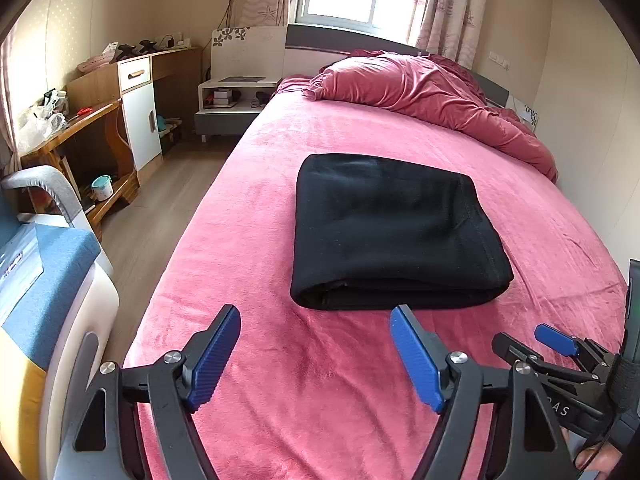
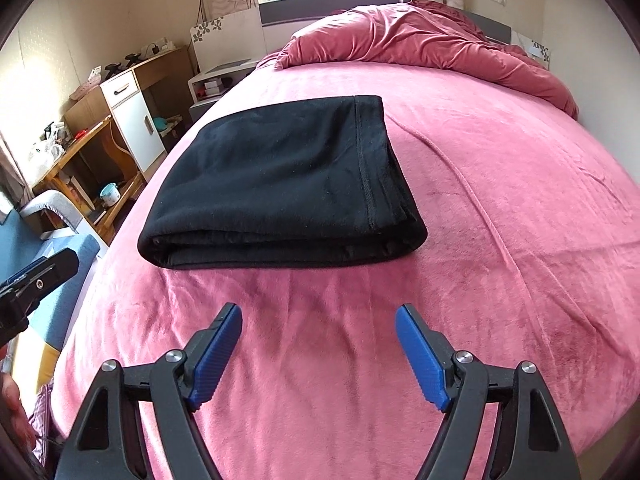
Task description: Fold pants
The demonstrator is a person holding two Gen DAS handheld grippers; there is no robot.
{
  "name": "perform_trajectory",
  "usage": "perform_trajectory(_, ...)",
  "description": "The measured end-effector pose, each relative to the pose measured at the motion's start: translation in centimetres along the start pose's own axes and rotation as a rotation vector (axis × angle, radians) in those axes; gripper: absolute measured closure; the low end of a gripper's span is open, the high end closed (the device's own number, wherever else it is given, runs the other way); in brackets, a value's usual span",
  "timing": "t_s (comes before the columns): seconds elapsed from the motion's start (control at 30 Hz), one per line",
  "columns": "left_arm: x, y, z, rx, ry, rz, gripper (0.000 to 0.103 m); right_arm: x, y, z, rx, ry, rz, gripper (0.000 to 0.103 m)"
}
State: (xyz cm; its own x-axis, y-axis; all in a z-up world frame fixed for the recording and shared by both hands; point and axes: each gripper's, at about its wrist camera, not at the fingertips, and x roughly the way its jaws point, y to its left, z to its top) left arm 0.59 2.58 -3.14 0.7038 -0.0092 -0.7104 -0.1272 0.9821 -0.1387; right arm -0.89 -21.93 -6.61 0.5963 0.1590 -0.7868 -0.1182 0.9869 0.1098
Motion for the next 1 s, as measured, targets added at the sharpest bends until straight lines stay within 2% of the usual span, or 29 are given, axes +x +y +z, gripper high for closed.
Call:
perform_trajectory(0.37,0.0,-0.4,-0.2,0.018,-0.009,0.032,0.023,0.3,-0.2,-0.3,0.007,0.009,0.001,0.023)
perform_trajectory(0.57,-0.5,-0.6,-0.3,0.028,-0.049,0.083,0.023,0.3,-0.3,-0.4,0.009,0.007,0.001,0.023)
perform_trajectory(1.0,-1.3,-0.4,-0.2,0.033,-0.066,0.086,0.023,-0.2,0.0,-0.6,-0.001,-0.008,0.003,0.023)
